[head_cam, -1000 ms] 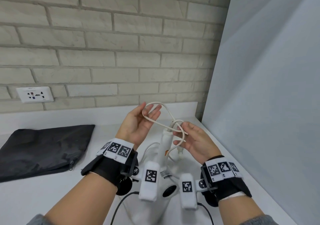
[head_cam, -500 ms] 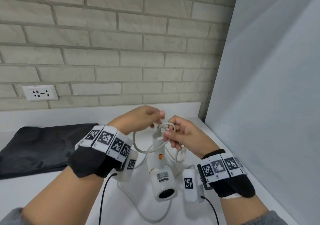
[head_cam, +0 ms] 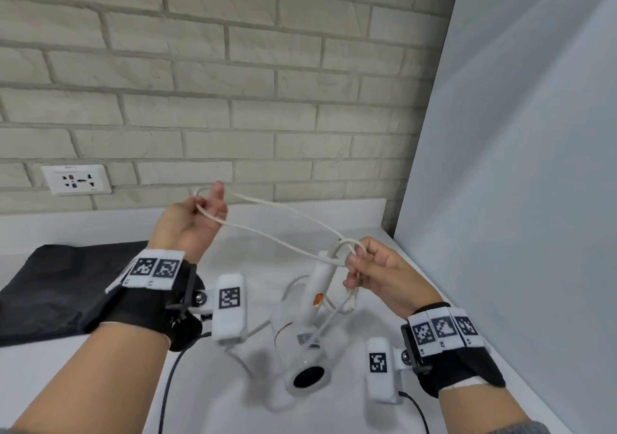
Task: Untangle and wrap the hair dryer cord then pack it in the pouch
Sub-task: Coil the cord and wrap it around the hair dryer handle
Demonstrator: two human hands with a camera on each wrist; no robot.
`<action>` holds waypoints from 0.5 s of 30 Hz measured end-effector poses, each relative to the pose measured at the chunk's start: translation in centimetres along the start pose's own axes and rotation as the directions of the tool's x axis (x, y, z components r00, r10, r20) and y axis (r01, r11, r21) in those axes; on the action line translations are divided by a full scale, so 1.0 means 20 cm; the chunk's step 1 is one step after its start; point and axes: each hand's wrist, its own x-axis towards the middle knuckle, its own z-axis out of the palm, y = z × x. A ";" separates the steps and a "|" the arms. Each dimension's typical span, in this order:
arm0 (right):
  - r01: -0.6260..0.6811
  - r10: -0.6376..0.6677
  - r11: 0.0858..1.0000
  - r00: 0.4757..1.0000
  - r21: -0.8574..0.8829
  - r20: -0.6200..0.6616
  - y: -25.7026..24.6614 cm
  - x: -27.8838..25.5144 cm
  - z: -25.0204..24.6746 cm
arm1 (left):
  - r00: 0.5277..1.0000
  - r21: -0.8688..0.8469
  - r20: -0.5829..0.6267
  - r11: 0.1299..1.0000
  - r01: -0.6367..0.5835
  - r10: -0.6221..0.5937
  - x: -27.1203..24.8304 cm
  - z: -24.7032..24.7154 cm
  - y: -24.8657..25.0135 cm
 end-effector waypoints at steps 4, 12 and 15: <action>0.033 -0.032 0.999 0.998 0.012 -0.052 -0.02 0.02 0.01 | 0.987 0.434 -0.150 0.901 0.007 0.065 0.05 -0.12 -0.04; 0.086 -0.059 0.965 0.991 -0.246 0.118 -0.13 0.07 0.10 | 0.856 0.806 0.500 -0.430 -0.407 0.128 -0.10 -0.02 -0.15; 0.104 -0.067 0.951 0.989 -0.292 0.135 -0.14 0.08 0.14 | 0.797 0.714 0.571 -0.361 -0.600 -0.197 -0.17 0.12 -0.25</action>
